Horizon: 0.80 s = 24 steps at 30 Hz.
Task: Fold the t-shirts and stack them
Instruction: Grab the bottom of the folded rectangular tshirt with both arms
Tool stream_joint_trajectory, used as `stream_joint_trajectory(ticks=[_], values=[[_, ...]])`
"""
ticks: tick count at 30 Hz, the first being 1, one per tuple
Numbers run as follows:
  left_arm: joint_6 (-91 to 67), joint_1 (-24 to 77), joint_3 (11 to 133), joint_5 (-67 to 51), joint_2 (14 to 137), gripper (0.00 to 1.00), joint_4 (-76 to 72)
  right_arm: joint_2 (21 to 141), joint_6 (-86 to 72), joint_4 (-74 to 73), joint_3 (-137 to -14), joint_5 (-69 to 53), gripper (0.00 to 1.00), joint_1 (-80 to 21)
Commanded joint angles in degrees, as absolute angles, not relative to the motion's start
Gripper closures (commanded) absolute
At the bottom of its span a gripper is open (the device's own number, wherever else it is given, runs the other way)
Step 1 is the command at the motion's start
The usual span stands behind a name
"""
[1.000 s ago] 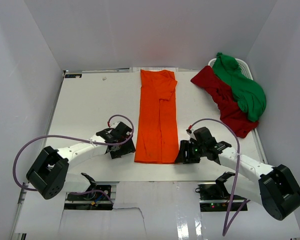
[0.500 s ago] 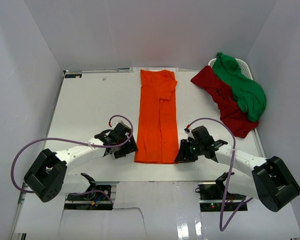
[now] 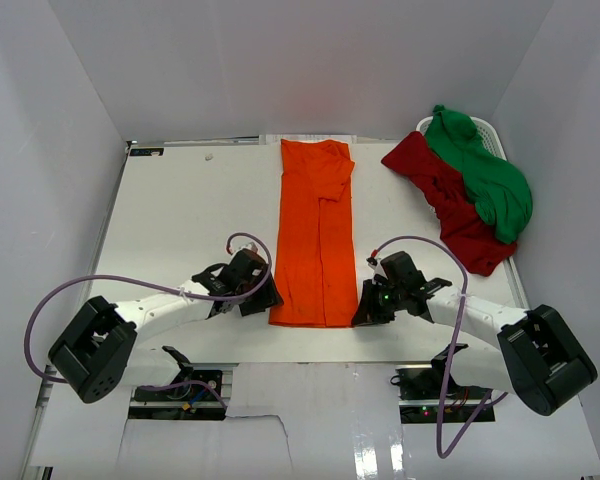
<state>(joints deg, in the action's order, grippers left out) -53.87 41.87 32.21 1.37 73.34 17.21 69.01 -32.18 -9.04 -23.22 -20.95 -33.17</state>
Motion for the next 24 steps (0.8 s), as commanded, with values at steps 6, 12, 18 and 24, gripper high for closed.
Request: stream_joint_trajectory(ticks=[6,12,18,24], values=[[-53.7,43.4,28.7,-1.8,73.0,0.41,17.8,70.3,-30.8,-10.4,-25.0,-19.0,0.9,-33.6],[-54.0,43.8,27.6,-2.5,74.4,0.55,18.1,70.6,-30.8,-10.5,-25.2,-18.9,0.9,-33.7],[-54.3,44.4,27.0,-2.0,74.0,0.55,19.2,70.5,-30.9,-10.5,-25.2,-18.8,0.9,-33.7],[-54.5,44.6,26.3,-2.2,73.4,0.53,20.7,70.5,-31.0,-10.7,-25.4,-18.7,0.89,-33.8]])
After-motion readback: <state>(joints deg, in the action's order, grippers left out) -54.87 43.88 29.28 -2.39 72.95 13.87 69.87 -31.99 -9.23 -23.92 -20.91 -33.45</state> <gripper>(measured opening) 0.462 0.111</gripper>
